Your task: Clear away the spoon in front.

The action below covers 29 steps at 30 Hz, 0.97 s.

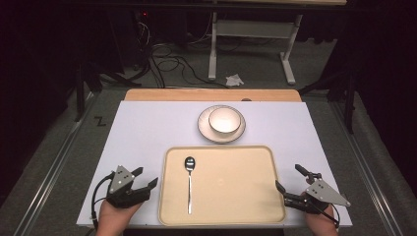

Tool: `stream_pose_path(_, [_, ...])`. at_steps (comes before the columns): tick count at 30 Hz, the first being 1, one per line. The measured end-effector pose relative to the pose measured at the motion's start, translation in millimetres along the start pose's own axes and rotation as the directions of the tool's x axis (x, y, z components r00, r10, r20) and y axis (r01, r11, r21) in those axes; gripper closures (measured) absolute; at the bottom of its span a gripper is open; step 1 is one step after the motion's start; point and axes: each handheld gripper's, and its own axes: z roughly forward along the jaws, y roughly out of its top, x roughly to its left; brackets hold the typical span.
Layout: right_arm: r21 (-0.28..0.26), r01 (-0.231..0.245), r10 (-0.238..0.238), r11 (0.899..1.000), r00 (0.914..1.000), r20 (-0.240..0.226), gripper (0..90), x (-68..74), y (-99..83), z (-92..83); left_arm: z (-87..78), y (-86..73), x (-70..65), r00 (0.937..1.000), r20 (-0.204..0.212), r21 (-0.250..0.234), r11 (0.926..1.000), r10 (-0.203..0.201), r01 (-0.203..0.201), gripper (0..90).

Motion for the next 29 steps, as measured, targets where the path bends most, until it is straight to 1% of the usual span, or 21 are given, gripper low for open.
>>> stream_pose_path(2, [-0.002, 0.001, -0.001, 1.0, 1.0, -0.001, 15.5, -0.2, 0.0, -0.2, -4.2, -1.4, 5.1, 0.9998, -0.016, -0.019, 0.9997, -0.015, 0.015, 23.7])
stream_pose_path(3, [0.0, 0.0, 0.0, 1.0, 1.0, -0.002, 15.4, -0.1, -0.1, -0.4, -6.9, -2.4, 9.0, 0.9991, -0.037, -0.026, 0.9995, -0.022, 0.021, 17.4])
stream_pose_path(4, [0.001, -0.003, 0.003, 1.0, 1.0, -0.001, 15.5, -0.1, -0.1, -0.4, -8.6, -3.2, 11.9, 0.9985, -0.042, -0.029, 0.999, -0.034, 0.033, 11.9])
stream_pose_path(5, [0.001, -0.003, 0.003, 1.0, 1.0, 0.0, 15.4, -0.1, -0.1, -0.4, -10.1, -4.1, 14.2, 0.9979, -0.042, -0.033, 0.9983, -0.05, 0.049, 8.4])
stream_pose_path(6, [0.001, -0.003, 0.003, 1.0, 1.0, 0.0, 15.4, -0.1, -0.1, -0.3, -10.8, -4.5, 15.9, 0.9974, -0.042, -0.032, 0.9978, -0.059, 0.057, 2.9])
stream_pose_path(7, [0.001, 0.0, 0.0, 1.0, 1.0, 0.0, 15.4, -0.1, 0.0, -0.2, -11.7, -4.5, 17.0, 0.9974, -0.036, -0.031, 0.9976, -0.062, 0.061, 0.1])
stream_pose_path(10, [0.0, 0.0, 0.0, 1.0, 1.0, -0.001, 15.3, 0.1, 0.4, -0.2, -12.6, -4.9, 16.2, 0.9979, -0.025, -0.038, 0.9976, -0.06, 0.059, 0.0])
stream_pose_path(16, [0.001, -0.008, 0.008, 1.0, 1.0, 0.0, 15.3, 0.7, 0.5, -0.5, -8.1, -6.2, 12.5, 0.9989, -0.006, -0.012, 0.9988, -0.047, 0.047, 0.0])
stream_pose_path(22, [-0.001, -0.003, 0.003, 1.0, 1.0, 0.0, 15.3, -0.2, 0.5, -0.4, -7.4, -7.1, 13.6, 0.9985, -0.005, -0.007, 0.9985, -0.055, 0.055, 0.1])
stream_pose_path(29, [-0.004, -0.011, 0.01, 1.0, 0.9999, -0.004, 15.3, 0.7, 0.9, 0.8, -8.3, -7.7, 14.1, 0.9987, -0.004, 0.0, 0.9987, -0.052, 0.052, 0.5])
